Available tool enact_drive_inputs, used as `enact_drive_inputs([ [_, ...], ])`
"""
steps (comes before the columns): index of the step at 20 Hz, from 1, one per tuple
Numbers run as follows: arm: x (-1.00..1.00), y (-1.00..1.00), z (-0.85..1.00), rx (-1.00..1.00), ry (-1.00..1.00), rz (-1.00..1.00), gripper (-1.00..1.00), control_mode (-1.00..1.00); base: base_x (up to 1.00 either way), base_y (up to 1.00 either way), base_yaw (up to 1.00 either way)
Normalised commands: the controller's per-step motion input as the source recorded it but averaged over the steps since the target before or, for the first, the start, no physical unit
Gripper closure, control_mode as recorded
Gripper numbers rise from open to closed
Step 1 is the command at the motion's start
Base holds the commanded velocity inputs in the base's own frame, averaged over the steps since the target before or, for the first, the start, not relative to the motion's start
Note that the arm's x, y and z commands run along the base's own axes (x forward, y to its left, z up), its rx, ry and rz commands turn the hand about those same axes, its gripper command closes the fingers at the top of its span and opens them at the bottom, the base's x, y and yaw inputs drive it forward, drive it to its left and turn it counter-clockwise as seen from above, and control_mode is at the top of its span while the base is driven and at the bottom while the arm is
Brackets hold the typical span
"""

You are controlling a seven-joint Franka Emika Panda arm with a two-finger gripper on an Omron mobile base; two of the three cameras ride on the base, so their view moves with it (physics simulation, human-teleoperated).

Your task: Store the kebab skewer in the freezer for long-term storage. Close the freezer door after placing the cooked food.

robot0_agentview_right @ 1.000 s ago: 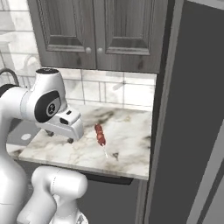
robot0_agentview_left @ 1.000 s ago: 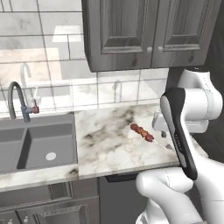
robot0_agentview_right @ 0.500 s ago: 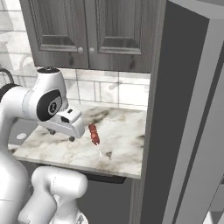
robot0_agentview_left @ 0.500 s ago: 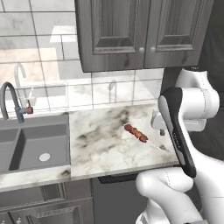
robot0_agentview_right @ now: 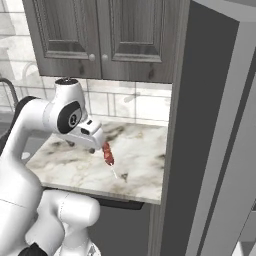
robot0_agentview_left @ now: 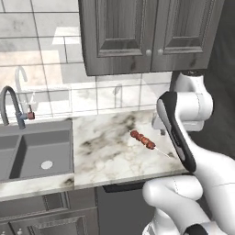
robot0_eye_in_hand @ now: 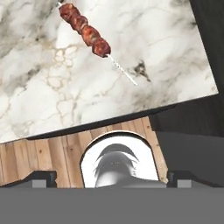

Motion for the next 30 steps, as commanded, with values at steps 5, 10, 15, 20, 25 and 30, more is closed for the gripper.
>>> enact_drive_inputs([
  [5, 0.39, -0.2, -0.68, -0.18, 0.0, 0.07, -1.0, -1.0, 0.0, 0.0, 0.0],
  [10, 0.31, -0.28, -0.51, -0.1, 0.0, 0.27, -1.0, -1.0, 0.0, 0.0, 0.0],
  [15, 0.43, -0.02, -0.19, 0.0, 0.0, 0.38, -1.0, -1.0, 0.0, 0.0, 0.0],
  [20, 0.42, 0.02, -0.12, 0.02, 0.03, 0.34, -1.0, -1.0, 0.0, 0.0, 0.0],
  [25, 0.36, 0.06, -0.09, -0.03, 0.1, 0.16, -1.0, -1.0, 0.0, 0.0, 0.0],
  [30, 0.38, 0.03, -0.26, -0.03, 0.13, 0.02, -1.0, -1.0, 0.0, 0.0, 0.0],
])
